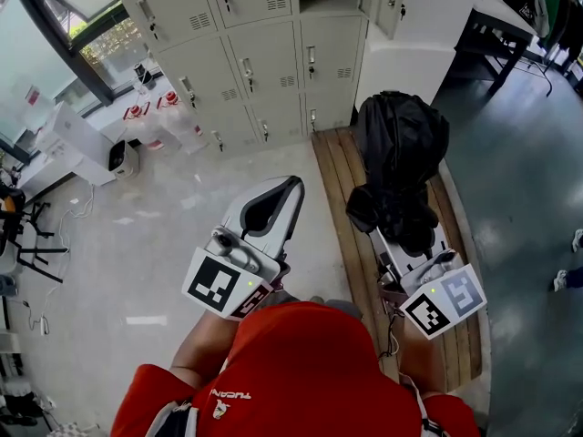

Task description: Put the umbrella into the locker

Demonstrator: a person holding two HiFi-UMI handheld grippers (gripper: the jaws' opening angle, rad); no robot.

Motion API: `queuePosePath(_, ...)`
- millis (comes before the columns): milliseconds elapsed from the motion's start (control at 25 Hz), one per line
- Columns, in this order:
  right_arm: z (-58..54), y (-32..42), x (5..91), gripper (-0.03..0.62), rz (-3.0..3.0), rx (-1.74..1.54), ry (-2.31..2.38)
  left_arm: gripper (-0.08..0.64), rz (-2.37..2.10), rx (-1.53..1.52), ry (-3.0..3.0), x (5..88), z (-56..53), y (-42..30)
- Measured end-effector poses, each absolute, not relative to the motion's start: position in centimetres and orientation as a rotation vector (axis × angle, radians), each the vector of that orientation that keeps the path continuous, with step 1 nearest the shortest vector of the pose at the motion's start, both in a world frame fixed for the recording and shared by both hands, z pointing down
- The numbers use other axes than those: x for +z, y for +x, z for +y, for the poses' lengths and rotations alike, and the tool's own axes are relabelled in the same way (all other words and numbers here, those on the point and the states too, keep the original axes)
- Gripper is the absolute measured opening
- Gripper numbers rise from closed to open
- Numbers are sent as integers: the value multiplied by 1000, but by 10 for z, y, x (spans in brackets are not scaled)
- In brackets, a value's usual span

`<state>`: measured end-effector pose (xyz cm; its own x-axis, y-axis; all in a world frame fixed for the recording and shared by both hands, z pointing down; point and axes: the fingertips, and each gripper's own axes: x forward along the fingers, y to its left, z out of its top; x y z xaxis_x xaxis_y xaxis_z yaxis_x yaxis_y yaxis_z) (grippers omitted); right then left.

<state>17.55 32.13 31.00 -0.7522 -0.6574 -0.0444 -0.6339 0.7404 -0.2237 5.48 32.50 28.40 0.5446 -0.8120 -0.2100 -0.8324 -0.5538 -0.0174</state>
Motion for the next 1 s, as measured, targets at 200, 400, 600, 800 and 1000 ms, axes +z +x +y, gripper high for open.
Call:
queuePosePath(200, 308, 185, 311, 206, 2796, -320, -1044, 5, 1437, 236, -2642, 282, 313, 58)
queuePosePath(400, 291, 176, 312, 206, 2820, -312, -1019, 5, 1448, 231, -2634, 284, 294, 52)
queuePosePath(600, 259, 162, 315, 206, 2833, -298, -1029, 5, 1453, 264, -2627, 288, 258, 36)
queuePosePath(800, 209, 145, 309, 206, 2812, -300, -1065, 5, 1452, 310, -2626, 287, 207, 12)
queuePosePath(1000, 150, 118, 299, 207, 2813, -276, -1102, 5, 1423, 317, -2631, 279, 144, -14)
